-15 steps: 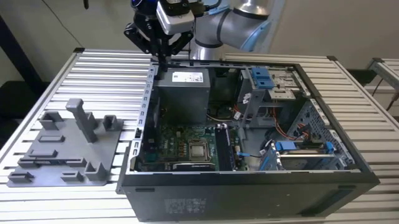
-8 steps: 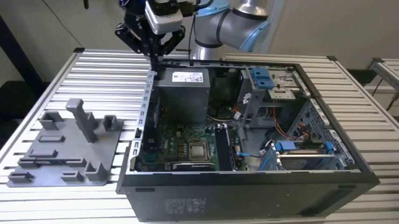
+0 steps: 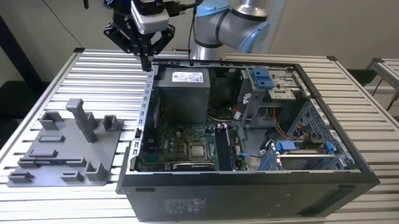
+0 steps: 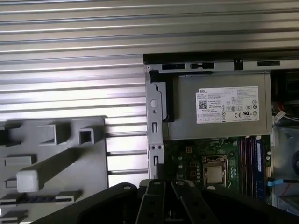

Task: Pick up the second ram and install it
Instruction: 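Reach for the second ram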

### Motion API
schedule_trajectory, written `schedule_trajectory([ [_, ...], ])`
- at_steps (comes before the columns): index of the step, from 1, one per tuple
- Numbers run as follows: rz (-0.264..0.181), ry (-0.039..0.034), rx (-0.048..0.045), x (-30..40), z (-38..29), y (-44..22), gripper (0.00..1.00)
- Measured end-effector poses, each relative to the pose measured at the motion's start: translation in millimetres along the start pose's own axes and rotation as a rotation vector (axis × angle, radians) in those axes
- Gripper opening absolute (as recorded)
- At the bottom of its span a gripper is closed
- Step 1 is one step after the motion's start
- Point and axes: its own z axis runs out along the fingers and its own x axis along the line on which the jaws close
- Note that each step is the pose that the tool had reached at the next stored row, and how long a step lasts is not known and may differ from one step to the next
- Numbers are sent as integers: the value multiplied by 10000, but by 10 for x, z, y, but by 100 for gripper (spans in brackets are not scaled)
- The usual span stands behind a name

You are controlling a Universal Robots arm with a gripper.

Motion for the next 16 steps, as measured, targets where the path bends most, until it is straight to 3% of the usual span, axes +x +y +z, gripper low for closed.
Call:
schedule_trajectory([
  [16, -9, 0, 0, 378, -11, -26, 11],
])
